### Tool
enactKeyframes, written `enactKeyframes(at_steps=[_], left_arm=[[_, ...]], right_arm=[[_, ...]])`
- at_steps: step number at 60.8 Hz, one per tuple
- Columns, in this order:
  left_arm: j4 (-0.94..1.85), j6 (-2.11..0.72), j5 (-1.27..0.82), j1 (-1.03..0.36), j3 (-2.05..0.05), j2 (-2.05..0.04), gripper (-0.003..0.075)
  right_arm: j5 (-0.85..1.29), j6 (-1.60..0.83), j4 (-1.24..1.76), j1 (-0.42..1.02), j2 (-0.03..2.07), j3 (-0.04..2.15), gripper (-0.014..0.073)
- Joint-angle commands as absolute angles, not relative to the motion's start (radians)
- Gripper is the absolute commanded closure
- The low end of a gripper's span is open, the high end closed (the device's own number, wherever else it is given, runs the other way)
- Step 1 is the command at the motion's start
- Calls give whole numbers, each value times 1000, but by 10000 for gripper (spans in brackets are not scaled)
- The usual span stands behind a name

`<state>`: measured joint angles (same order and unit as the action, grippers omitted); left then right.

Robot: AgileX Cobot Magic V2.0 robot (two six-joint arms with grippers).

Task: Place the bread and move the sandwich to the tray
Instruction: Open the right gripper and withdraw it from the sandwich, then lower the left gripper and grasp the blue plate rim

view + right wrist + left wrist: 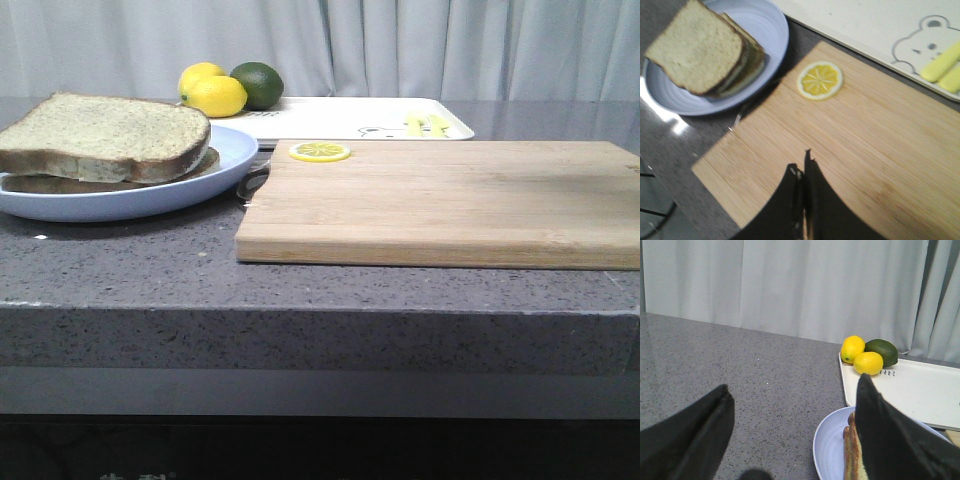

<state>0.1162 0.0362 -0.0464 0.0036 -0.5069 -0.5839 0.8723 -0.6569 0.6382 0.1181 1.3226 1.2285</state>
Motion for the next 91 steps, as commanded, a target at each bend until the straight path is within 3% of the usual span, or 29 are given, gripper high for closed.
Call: enactKeyframes(at_steps=[1, 15, 29, 42, 67, 91], left_arm=[[116, 38, 37, 5, -541, -590, 225], [116, 38, 33, 5, -541, -590, 225], [116, 38, -96, 5, -596, -652, 225], [116, 38, -322, 4, -785, -887, 225], [116, 38, -622, -84, -1141, -1382, 225], [30, 38, -633, -89, -1201, -1547, 225]], right_arm=[[858, -574, 521, 78, 1239, 1249, 703], [764, -219, 73, 49, 1041, 1150, 703], [497, -191, 122, 54, 750, 860, 703], [406, -191, 142, 54, 564, 657, 703], [391, -191, 142, 54, 533, 611, 703], [391, -191, 141, 54, 533, 611, 703]])
